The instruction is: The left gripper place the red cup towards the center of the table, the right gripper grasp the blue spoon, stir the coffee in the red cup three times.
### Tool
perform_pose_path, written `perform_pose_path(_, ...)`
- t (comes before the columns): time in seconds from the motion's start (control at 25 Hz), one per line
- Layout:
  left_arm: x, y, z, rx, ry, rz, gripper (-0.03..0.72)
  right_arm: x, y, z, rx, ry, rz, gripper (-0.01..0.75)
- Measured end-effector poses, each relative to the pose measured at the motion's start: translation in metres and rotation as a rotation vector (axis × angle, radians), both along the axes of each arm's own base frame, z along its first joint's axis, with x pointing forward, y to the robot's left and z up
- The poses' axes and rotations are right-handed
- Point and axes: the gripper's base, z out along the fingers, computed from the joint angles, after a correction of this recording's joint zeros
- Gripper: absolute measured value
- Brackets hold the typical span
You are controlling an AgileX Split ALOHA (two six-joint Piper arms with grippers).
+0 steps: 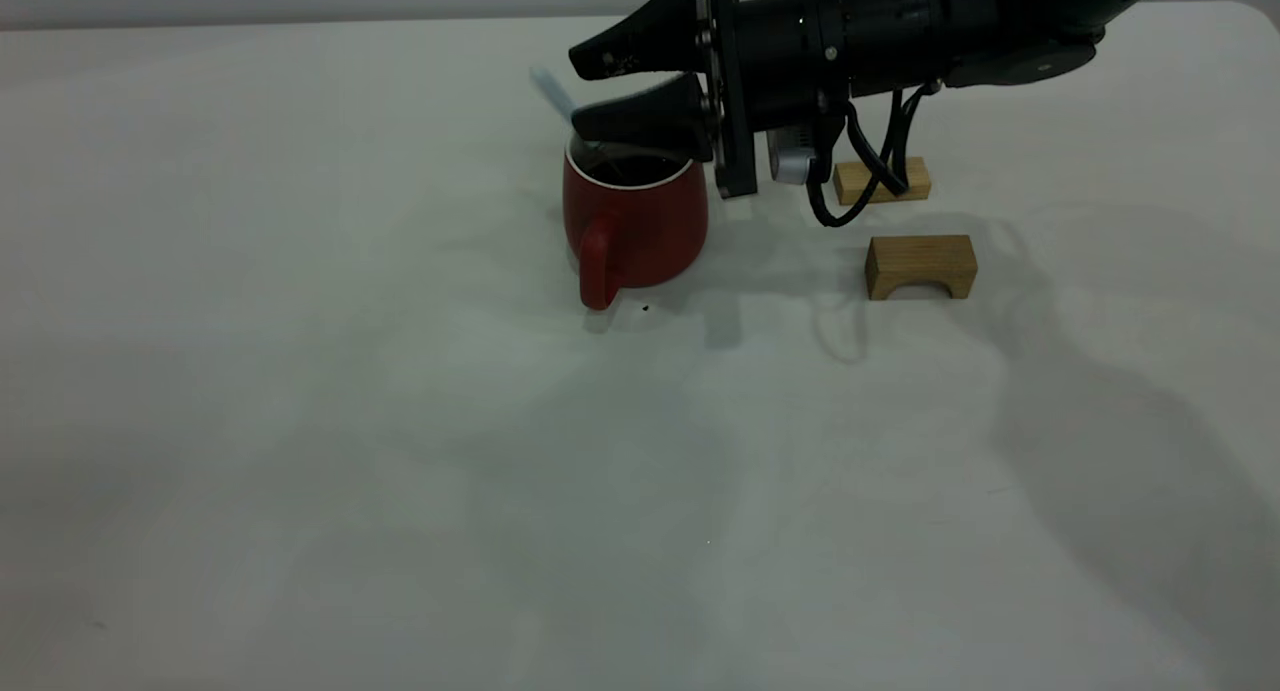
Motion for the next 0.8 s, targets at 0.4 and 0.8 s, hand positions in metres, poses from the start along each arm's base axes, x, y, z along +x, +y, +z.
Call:
perform_pose_path(0.4, 0.000, 0.000, 0.000, 0.000, 0.000, 0.000, 0.551, -0.004, -0.035, 0.040, -0.706, -0.666, 0.623, 0.393)
perform_pose_path(0.8, 0.000, 0.000, 0.000, 0.000, 0.000, 0.000, 0.551, -0.029, -0.086, 0.161, -1.074, -0.844, 1.196, 0.223)
